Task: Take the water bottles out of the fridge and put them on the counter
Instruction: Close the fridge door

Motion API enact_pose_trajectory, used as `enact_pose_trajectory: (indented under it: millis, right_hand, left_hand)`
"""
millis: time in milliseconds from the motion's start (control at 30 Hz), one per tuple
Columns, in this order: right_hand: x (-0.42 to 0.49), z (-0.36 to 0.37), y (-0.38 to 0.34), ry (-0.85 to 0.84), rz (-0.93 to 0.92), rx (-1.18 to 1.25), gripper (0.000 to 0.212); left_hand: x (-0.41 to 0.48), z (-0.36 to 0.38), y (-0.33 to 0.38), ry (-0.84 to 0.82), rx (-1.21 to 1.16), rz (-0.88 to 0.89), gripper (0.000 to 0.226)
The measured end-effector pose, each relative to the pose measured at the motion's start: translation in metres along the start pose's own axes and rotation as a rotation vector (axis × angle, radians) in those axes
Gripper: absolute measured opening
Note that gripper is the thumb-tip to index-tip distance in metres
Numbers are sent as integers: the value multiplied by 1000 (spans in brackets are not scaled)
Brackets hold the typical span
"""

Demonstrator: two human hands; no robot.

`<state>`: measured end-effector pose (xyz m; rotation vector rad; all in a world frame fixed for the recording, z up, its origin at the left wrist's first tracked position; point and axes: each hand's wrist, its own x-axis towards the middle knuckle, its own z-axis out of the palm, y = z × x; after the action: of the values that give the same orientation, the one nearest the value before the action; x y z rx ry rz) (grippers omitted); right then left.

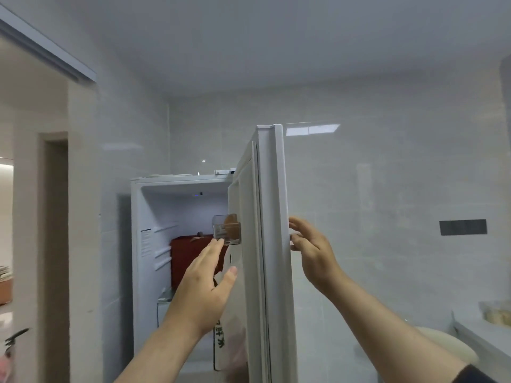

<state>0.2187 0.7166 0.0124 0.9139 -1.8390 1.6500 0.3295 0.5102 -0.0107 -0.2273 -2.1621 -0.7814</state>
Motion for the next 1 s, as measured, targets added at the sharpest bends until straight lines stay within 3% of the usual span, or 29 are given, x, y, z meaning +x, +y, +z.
enact_pose_trajectory:
  millis: [533,767,1000]
  right_hand:
    - [41,124,-12,-47,-221,-230,51]
    - [57,181,-12,-94,-254,-337,54]
    - [84,239,-7,-72,-209,-474,54]
  left_hand:
    - [46,-71,-54,136,153,273,70]
    - [65,-102,-92,155,437,524,60]
    - [91,-135,-154,98,674,443,60]
